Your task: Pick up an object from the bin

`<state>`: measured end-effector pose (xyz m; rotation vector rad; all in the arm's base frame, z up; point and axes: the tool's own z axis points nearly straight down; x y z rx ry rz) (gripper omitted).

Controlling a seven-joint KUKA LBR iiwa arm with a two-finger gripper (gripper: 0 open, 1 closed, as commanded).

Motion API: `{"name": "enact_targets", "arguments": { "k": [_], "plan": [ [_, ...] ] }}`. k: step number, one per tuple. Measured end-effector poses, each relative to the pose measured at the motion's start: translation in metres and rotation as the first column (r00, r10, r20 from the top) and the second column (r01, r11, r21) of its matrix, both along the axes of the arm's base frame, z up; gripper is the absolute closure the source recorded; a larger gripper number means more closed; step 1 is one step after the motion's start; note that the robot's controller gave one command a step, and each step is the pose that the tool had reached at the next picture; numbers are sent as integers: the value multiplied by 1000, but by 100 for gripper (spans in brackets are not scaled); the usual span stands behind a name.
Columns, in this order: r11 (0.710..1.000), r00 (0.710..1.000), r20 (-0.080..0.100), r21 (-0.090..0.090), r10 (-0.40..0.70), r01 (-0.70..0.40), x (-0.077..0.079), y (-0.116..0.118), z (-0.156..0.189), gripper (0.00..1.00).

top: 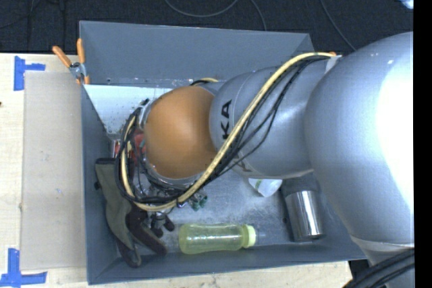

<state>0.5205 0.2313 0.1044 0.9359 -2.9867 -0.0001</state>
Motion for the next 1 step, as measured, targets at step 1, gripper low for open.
{"name": "enact_targets", "arguments": {
  "k": [1],
  "plan": [
    [1000,1000,9,3,-6,6,11,-40,51,100]
  ]
}}
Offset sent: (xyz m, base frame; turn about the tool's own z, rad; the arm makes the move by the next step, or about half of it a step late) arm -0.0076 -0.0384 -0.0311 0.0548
